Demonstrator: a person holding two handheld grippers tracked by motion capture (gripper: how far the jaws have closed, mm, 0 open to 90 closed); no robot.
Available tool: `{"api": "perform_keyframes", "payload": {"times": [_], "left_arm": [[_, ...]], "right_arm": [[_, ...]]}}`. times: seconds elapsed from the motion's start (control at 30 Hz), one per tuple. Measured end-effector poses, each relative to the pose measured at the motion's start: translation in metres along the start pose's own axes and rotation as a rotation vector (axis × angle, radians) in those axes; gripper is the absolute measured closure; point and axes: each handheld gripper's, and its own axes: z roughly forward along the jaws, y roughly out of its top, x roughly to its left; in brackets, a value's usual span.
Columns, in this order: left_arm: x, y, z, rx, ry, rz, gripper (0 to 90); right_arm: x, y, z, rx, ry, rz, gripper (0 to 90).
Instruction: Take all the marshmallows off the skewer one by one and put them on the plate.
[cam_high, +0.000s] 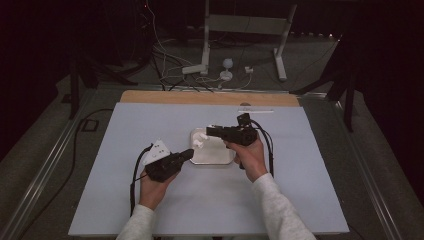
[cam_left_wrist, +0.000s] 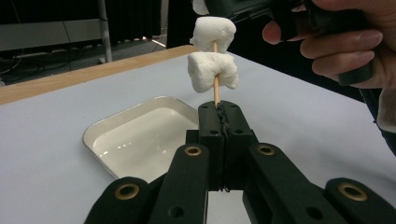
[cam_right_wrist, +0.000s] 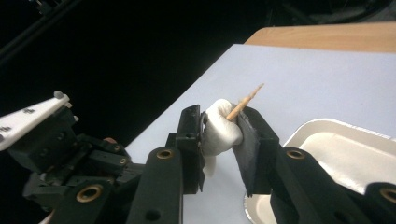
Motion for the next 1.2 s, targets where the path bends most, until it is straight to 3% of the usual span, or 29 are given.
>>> {"api": "perform_keyframes", "payload": {"times": [0.17, 0.4, 0.5, 0.63, 0.7, 0.77, 0.8, 0.93, 1.2], "left_arm": [[-0.001, -0.001, 0.002, 0.015, -0.004, 0.016, 90.0], [-0.003, -0.002, 0.003, 0.033, 0.01, 0.057, 90.0], [-0.002, -0.002, 0.002, 0.035, 0.019, 0.068, 90.0], [-0.003, -0.003, 0.002, 0.053, 0.033, 0.087, 90.0], [-0.002, -0.006, 0.004, 0.089, 0.051, 0.098, 90.0], [0.002, -0.01, 0.003, 0.092, 0.059, 0.071, 90.0], [0.004, -0.01, 0.002, 0.085, 0.062, 0.058, 90.0], [0.005, -0.006, -0.001, 0.047, 0.063, 0.035, 90.0], [0.007, -0.006, -0.003, 0.03, 0.064, 0.015, 90.0]], "right_arm": [[0.002, 0.002, -0.001, 0.011, -0.011, -0.012, 76.3], [0.014, 0.008, -0.008, -0.024, -0.048, -0.066, 79.2], [0.015, 0.01, -0.012, -0.044, -0.055, -0.065, 79.7], [0.013, 0.012, -0.017, -0.081, -0.064, -0.053, 80.1], [0.013, 0.014, -0.023, -0.118, -0.083, -0.052, 80.9], [0.011, 0.02, -0.037, -0.18, -0.069, -0.03, 81.1], [0.01, 0.024, -0.042, -0.184, -0.07, -0.035, 81.1], [0.012, 0.026, -0.051, -0.139, -0.131, -0.102, 80.7], [0.003, 0.013, -0.04, -0.087, -0.181, -0.13, 79.8]]}}
